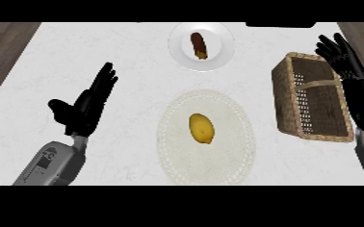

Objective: Pick the lemon from the placemat and place it in the basket

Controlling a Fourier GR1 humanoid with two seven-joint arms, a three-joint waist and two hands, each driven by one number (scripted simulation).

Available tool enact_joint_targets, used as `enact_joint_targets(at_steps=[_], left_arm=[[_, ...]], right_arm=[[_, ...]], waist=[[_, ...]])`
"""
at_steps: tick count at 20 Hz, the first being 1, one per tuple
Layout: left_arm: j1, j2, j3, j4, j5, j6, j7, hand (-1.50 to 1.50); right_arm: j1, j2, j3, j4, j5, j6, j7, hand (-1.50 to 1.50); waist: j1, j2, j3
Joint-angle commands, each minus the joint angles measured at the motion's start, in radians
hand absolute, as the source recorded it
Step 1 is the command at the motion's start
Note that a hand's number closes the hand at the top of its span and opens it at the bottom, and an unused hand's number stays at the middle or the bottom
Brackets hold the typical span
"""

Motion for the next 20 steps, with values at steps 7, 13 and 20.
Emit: enact_joint_targets(at_steps=[7, 13, 20], left_arm=[[0.095, -0.030, 0.042, -0.154, -0.043, 0.144, -0.023, 0.00], [0.144, -0.039, 0.003, -0.225, -0.070, 0.173, 0.001, 0.00], [0.166, -0.024, 0.042, -0.231, -0.085, 0.227, 0.002, 0.00]], right_arm=[[0.059, 0.227, 0.376, -0.231, 0.195, -0.084, 0.089, 1.50], [0.125, 0.546, 0.619, -0.041, 0.501, -0.536, 0.220, -1.50], [0.112, 0.482, 0.511, -0.007, 0.900, -0.589, 0.654, -1.50]], waist=[[0.018, -0.017, -0.003], [0.004, -0.016, -0.002], [-0.069, -0.037, -0.013]])
